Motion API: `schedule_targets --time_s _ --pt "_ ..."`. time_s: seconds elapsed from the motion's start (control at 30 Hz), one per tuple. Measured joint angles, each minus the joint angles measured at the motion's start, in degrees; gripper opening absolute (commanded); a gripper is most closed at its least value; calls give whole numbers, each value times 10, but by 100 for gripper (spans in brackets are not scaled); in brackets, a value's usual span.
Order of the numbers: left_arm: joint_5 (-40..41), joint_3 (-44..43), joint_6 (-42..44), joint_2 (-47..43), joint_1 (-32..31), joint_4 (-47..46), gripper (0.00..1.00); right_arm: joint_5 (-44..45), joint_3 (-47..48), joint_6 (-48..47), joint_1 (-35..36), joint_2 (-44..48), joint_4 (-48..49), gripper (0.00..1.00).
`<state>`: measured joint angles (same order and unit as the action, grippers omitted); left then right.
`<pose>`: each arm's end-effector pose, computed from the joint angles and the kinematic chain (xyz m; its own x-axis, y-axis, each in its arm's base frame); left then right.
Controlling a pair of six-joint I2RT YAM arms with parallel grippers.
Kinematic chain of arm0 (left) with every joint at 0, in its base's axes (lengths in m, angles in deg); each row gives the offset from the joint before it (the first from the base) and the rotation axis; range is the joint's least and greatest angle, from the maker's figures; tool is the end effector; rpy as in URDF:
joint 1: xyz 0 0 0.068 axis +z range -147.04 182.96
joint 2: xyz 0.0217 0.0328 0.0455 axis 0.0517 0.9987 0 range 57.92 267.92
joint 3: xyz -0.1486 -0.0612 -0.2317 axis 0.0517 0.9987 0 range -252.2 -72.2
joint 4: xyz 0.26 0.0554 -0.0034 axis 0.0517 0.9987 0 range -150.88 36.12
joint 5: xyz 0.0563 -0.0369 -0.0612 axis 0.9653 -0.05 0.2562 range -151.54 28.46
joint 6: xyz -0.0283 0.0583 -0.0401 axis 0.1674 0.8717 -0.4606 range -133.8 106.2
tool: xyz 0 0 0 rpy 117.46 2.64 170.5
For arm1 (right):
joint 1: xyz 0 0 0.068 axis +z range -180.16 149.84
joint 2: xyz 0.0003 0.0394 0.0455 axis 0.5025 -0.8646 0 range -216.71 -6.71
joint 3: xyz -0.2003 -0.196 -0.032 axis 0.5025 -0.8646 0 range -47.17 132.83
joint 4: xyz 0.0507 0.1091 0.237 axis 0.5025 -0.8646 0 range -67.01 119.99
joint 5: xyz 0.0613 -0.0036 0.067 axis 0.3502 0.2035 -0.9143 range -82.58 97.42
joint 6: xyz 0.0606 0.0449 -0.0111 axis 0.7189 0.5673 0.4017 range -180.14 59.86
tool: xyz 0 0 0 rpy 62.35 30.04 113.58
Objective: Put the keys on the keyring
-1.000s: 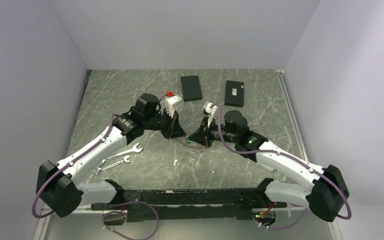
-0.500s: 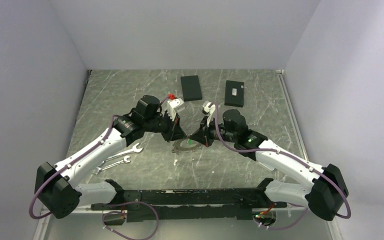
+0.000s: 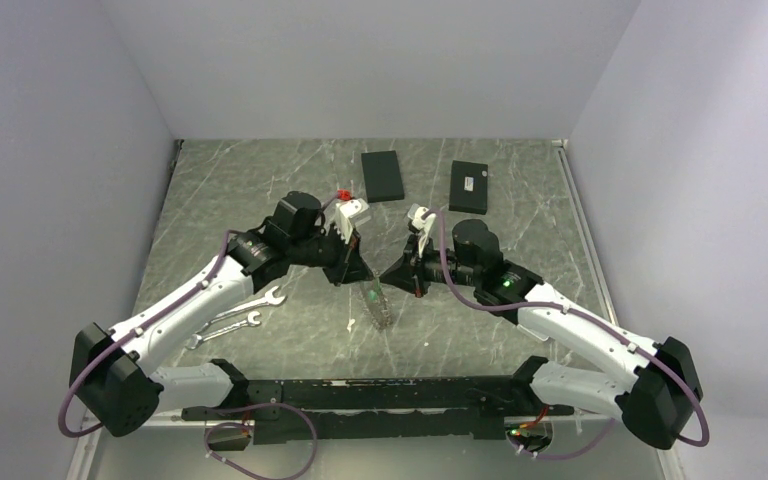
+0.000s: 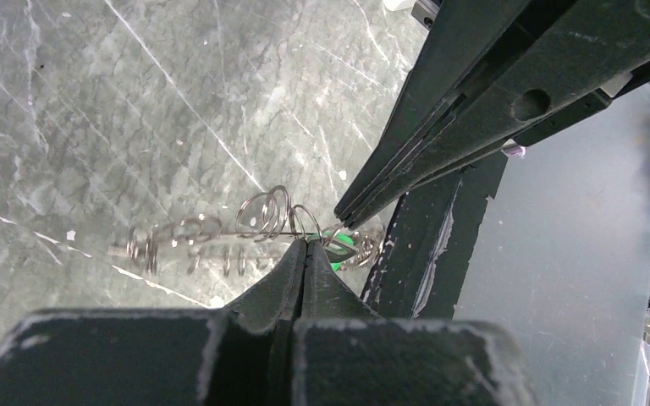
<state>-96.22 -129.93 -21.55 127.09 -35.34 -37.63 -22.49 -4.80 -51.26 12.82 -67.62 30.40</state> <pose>0.2000 -0.2049 0.3061 -0.5607 0.3016 -0.7711 0.8087 0.3996 -0.4317 0.1728 0.2051 0.2897 -0.3696 -0.1615 -0.9151 -0.8913 0.3399 0.3000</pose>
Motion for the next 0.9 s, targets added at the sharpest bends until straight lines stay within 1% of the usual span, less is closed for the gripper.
schedule_targets --time_s 0.4,0.73,0.9 --pt "0 0 -5 17 0 3 0 -5 10 -19 29 -10 -12 0" --pt "0 0 5 17 0 15 0 86 18 -27 31 2 -40 0" --pt "1 0 17 1 -8 14 0 104 18 -23 31 17 -38 0"
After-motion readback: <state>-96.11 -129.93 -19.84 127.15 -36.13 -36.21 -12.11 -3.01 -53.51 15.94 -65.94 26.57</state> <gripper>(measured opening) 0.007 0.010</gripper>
